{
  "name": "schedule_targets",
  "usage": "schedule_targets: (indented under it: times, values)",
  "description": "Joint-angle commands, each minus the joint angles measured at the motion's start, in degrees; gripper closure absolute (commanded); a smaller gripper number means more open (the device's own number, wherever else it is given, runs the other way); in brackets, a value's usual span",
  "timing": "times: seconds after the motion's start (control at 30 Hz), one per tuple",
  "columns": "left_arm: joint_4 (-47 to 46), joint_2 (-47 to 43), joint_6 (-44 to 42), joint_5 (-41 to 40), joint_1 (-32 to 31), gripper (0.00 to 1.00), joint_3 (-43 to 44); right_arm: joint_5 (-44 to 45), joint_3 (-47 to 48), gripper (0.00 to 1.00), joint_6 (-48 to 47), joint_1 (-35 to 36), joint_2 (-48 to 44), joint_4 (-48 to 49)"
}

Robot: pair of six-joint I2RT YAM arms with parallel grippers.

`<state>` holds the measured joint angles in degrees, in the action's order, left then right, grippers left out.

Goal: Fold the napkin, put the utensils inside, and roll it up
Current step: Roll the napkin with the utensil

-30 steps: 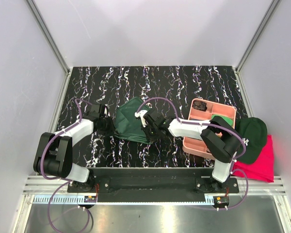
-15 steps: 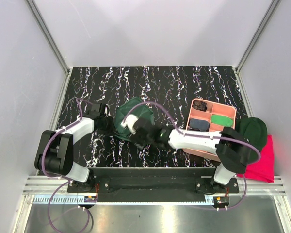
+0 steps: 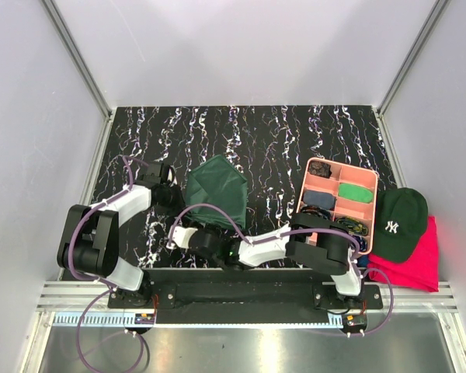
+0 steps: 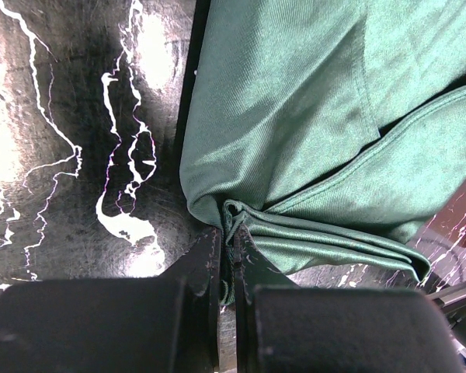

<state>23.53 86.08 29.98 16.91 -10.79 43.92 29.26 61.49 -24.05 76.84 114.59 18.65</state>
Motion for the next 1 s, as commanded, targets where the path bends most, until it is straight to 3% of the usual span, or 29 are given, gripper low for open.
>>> schedule_targets:
  times: [0.0, 0.33, 0.5, 0.57, 0.73, 0.83, 0.97]
  values:
    - [0.90, -0.57, -1.06, 0.41, 0.33, 1.00, 1.69, 4.49, 2.31, 0.42, -5.21, -0.02, 3.18, 7.45]
    - [0.73, -0.83, -1.15, 0.41, 0.33, 1.00, 1.52, 5.55, 1.71, 0.65, -5.57, -2.65, 8.03, 6.57]
    - [-0.06, -1.35, -1.24, 1.20, 0.33, 1.00, 1.43, -4.09, 0.38, 0.83, -2.85, -3.62, 5.39, 2.19]
    - [-0.41, -1.71, -1.06, 0.76, 0.33, 0.93, 1.34, -9.44, 1.61, 0.87, -1.35, -4.58, 3.72, -2.80]
    - [-2.26, -4.25, 0.08, -0.38, 1.03, 0.58, 0.20, -19.05, 4.86, 1.00, 4.53, -7.40, 0.64, -11.96]
    - [-4.10, -6.36, 1.31, -1.17, 2.08, 0.46, -1.38, -23.97, 5.83, 1.00, 7.00, -9.16, -0.94, -16.61]
    - [-7.88, -8.64, 3.94, -1.26, 3.49, 0.44, -5.67, -28.98, 8.55, 1.00, 9.19, -10.74, -1.73, -23.13]
